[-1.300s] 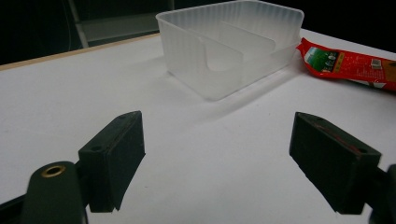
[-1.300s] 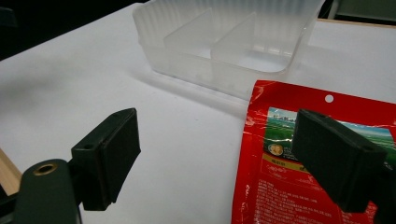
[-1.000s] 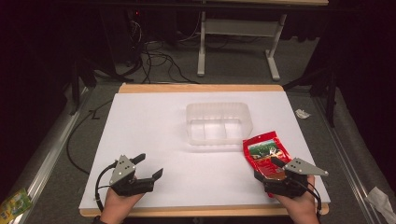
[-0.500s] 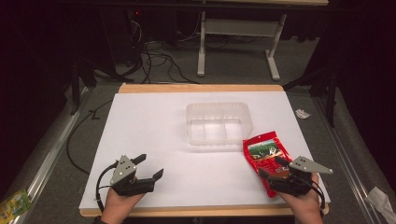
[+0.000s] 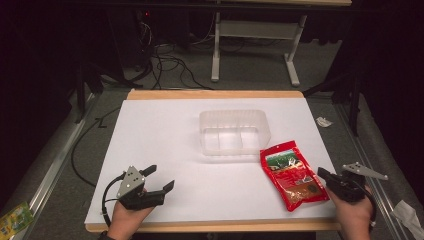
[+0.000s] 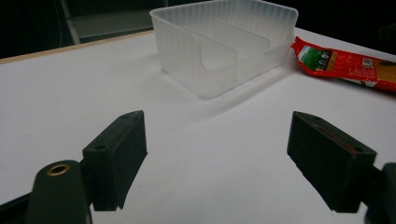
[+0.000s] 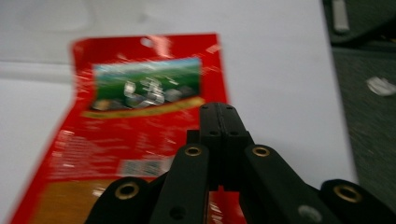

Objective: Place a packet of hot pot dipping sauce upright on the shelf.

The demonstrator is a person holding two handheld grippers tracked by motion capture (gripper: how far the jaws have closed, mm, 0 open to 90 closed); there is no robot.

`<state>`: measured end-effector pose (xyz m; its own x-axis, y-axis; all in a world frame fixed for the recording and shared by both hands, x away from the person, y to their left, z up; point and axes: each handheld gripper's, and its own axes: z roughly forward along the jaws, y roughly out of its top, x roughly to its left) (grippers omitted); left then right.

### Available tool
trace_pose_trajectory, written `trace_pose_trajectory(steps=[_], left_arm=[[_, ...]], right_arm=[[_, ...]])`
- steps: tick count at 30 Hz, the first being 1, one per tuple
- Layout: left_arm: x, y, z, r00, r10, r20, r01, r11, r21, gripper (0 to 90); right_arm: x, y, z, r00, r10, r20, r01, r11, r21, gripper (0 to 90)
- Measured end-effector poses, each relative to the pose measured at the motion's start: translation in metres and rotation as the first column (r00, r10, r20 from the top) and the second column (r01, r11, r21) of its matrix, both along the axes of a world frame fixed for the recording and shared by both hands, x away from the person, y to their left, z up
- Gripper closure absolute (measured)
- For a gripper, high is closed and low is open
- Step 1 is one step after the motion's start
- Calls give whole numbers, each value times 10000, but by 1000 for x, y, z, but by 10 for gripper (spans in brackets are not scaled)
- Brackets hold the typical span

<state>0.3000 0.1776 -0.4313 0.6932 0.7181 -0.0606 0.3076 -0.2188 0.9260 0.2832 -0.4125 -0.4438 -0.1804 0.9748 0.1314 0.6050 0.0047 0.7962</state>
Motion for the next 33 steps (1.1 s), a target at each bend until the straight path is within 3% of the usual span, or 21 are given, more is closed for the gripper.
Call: trace_pose_trajectory(steps=[1,2,4,9,13,21,26,30,33], left_arm=[[0,0,0,10000,-3,1,3,10000,-7,206],[0,0,0,10000,-4,5,4,10000,-16,206],[0,-1,1,10000,-14,35,15,10000,-39,206],[0,-6,3,9997,-187,164,188,9998,-77,207],[3,-11,3,9992,-359,197,360,9993,-56,207],[10,-23,4,9973,-693,229,695,9975,-88,208],[14,-31,4,9958,-879,240,881,9961,-84,208],[17,-40,4,9932,-1134,252,1134,9935,-9,210],[18,-45,3,9918,-1268,177,1268,9919,-2,219]], right_arm=[[1,-13,-7,9991,-319,-266,316,9994,-117,900],[1,-13,-7,9991,-319,-266,316,9994,-117,900],[0,-22,-18,9955,-605,-731,582,9978,-333,900],[1,-24,-29,9920,-463,-1171,427,9985,-336,900],[-2,-23,-30,9923,-273,-1208,245,9994,-244,900],[-16,-22,-31,9908,570,-1231,-459,9948,909,900],[-24,-16,-29,9904,839,-1101,-742,9932,894,900],[-32,-9,-28,9872,1253,-984,-1110,9840,1395,900],[-34,-1,-26,9837,1540,-929,-1422,9822,1225,900]])
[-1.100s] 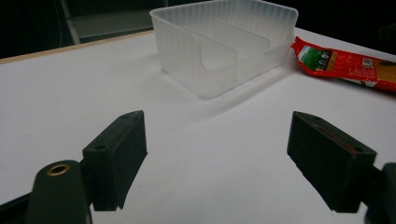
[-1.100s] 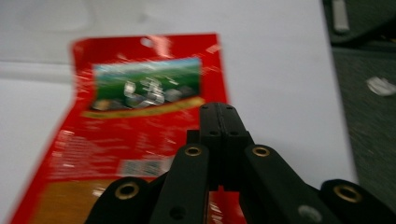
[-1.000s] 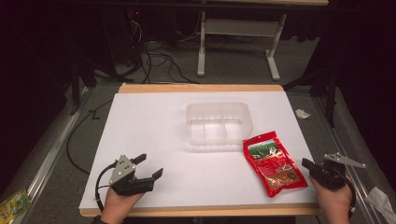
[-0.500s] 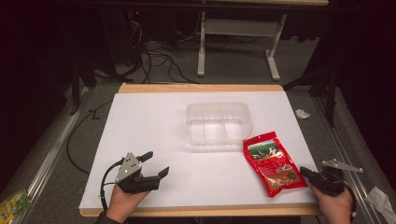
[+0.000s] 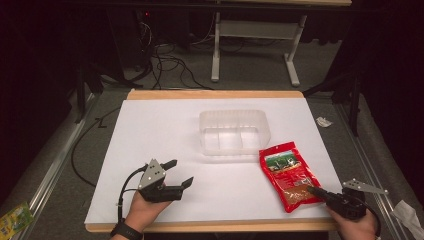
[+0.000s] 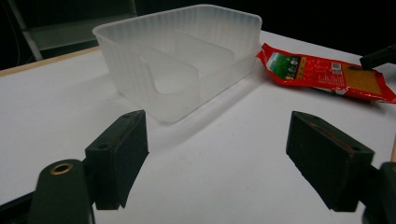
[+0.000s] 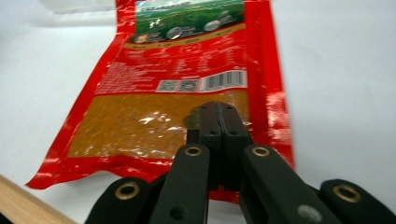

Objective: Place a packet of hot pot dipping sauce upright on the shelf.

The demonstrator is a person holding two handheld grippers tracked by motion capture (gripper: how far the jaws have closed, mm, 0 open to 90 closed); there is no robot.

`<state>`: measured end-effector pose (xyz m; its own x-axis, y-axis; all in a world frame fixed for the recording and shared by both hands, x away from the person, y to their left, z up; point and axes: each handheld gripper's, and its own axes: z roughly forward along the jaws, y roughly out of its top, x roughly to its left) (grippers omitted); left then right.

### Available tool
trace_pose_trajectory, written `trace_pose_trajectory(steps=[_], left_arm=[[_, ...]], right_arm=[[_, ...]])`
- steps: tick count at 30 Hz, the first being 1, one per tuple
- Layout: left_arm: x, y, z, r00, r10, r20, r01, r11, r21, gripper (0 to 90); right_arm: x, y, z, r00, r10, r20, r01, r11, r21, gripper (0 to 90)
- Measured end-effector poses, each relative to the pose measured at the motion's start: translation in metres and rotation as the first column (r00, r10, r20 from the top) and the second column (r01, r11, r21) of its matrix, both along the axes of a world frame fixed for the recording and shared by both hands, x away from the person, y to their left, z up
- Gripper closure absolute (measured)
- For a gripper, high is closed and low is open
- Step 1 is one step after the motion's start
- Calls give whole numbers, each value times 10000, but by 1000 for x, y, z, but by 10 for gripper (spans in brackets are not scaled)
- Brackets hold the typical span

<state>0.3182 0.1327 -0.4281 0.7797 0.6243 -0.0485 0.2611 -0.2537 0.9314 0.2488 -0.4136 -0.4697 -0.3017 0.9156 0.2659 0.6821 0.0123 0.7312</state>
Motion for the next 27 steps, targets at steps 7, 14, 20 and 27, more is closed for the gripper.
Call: trace_pose_trajectory(steps=[7,14,20,27], left_arm=[[2,-18,-4,9981,-142,-601,115,9989,-450,268],[6,-67,-14,9941,-531,-947,521,9986,-130,337],[15,-112,-24,9880,-869,-1278,867,9962,-73,373],[38,-172,-36,9814,-1141,-1546,1162,9932,50,431]], right_arm=[[0,-1,6,9970,-493,597,531,9966,-629,900],[2,-16,5,9928,-994,668,1019,9942,-347,900],[3,-15,6,9930,-957,689,983,9946,-346,900],[2,-16,9,9923,-958,787,977,9950,-199,900]])
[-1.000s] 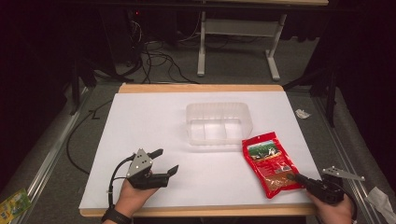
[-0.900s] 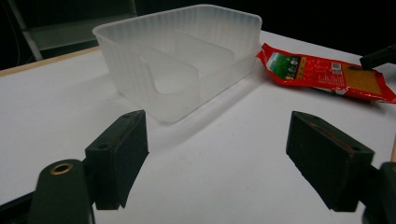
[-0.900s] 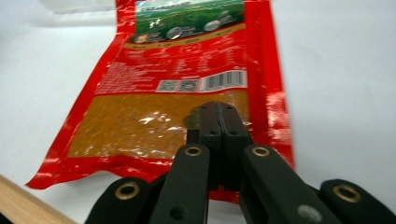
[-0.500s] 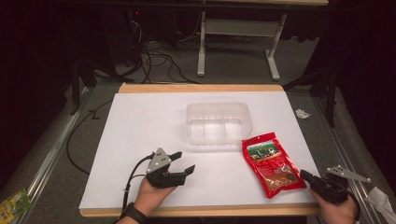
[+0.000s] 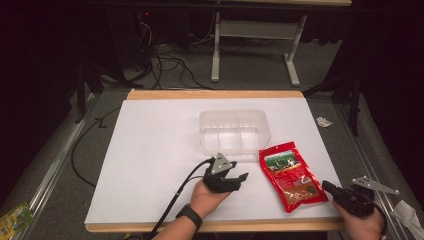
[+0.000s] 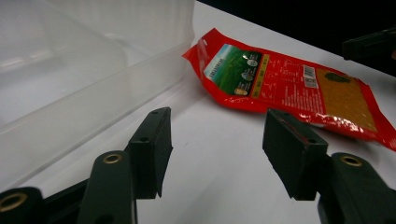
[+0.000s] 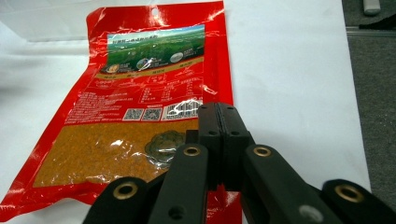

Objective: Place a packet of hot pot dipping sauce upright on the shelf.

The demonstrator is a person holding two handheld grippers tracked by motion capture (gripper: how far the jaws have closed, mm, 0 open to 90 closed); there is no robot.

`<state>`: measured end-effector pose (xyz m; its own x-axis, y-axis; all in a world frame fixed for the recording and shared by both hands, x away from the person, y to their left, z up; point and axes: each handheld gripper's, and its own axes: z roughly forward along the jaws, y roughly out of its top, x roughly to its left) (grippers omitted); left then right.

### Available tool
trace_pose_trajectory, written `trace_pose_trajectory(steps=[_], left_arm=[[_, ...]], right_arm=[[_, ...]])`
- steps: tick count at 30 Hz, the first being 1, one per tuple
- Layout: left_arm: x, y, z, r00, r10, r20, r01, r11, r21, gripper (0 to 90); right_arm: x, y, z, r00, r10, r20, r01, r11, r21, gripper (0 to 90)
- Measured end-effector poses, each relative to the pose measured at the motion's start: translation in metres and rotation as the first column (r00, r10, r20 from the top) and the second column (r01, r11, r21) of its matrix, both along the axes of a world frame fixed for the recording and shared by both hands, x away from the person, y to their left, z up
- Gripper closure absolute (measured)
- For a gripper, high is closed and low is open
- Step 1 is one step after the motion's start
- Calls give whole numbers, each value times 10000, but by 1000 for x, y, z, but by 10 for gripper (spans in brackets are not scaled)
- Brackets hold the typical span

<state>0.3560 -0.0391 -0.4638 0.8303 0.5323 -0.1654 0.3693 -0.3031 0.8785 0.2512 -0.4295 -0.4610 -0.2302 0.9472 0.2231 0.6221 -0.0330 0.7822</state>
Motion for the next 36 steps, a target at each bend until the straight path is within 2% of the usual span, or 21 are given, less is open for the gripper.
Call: trace_pose_trajectory(steps=[4,7,11,14,18,20,21,22,23,25,26,27,29,36], left_arm=[[14,-32,-10,9993,2,-383,6,9998,202,455],[26,-47,-12,9981,178,-594,-155,9991,392,478],[40,-62,-12,9939,392,-1029,-334,9978,579,488],[47,-70,-14,9881,552,-1433,-436,9956,832,501],[50,-76,-15,9863,512,-1568,-363,9947,963,589],[49,-79,-16,9874,480,-1509,-310,9931,1134,655],[49,-79,-16,9880,506,-1462,-334,9924,1180,740],[49,-79,-16,9883,521,-1437,-349,9922,1198,740],[48,-79,-16,9889,469,-1407,-304,9926,1177,783],[46,-80,-15,9925,334,-1179,-193,9927,1192,864],[42,-81,-14,9956,245,-904,-140,9933,1148,900],[42,-81,-14,9956,245,-904,-140,9933,1148,900],[38,-81,-13,9981,167,-594,-99,9934,1142,900],[22,-68,-9,9998,84,163,-94,9981,611,900]], right_arm=[[0,-2,0,10000,27,72,-27,10000,46,900],[-1,-3,1,10000,-7,85,6,9999,137,900],[-1,-3,1,10000,1,93,-3,9998,196,900],[-1,-3,1,9999,70,118,-72,9998,205,900],[-1,-1,2,9997,150,190,-153,9997,186,900],[-1,0,3,9997,155,183,-158,9997,180,900],[-1,0,2,9998,162,150,-165,9997,181,900],[-1,0,2,9998,162,150,-165,9997,181,900],[0,0,2,9997,170,171,-173,9997,162,900],[-1,1,2,9999,131,95,-133,9997,206,900],[0,1,2,9998,166,149,-168,9998,146,900],[0,1,2,9998,166,149,-168,9998,146,900],[0,2,2,9998,164,143,-166,9998,125,900],[0,5,4,9993,268,252,-272,9995,161,892]])
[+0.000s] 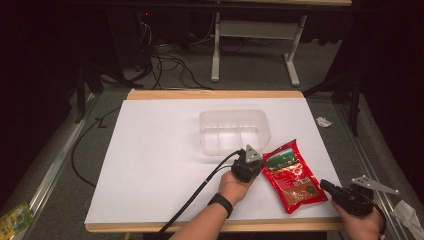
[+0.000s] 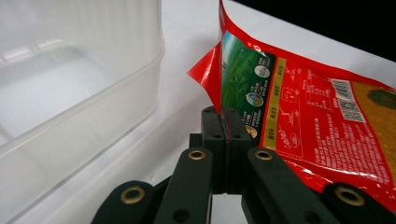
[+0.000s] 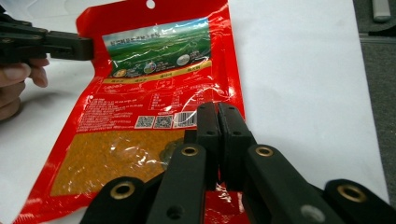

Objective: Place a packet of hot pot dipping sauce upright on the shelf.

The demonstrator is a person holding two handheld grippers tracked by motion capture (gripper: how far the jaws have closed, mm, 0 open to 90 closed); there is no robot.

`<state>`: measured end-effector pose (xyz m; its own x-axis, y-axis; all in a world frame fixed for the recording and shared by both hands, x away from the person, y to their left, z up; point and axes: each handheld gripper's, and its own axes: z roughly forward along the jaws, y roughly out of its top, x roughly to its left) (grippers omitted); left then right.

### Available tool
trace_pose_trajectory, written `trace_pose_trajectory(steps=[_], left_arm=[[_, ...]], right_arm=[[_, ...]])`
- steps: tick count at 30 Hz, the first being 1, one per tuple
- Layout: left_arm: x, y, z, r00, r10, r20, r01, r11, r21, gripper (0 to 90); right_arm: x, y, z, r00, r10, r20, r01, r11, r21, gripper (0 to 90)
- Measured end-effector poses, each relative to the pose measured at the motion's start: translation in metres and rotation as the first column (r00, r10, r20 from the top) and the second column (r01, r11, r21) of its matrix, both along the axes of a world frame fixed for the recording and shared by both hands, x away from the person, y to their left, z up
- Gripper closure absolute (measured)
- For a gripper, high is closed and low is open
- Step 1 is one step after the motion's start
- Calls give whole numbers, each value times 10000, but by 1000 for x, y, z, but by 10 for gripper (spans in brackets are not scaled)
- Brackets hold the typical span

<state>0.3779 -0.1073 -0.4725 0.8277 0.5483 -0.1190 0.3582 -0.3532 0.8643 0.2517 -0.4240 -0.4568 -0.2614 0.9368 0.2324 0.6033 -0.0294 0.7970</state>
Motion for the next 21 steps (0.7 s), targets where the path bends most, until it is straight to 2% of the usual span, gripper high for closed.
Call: trace_pose_trajectory(steps=[6,12,14,16,21], left_arm=[[-18,17,14,9983,-82,583,115,9983,-566,900],[-42,37,31,9927,-259,1181,409,9911,-1267,900],[-50,44,37,9895,-314,1408,510,9891,-1382,900],[-56,51,43,9861,-326,1631,567,9878,-1452,900],[-61,73,55,9815,-165,1909,472,9864,-1571,900]], right_arm=[[0,12,7,9993,258,276,-258,9997,-8,875],[-3,22,15,9975,384,590,-382,9993,-48,876],[-6,27,20,9955,421,843,-418,9991,-53,873],[-6,28,21,9948,444,912,-439,9990,-73,871],[-8,34,25,9939,441,1008,-436,9990,-72,869]])
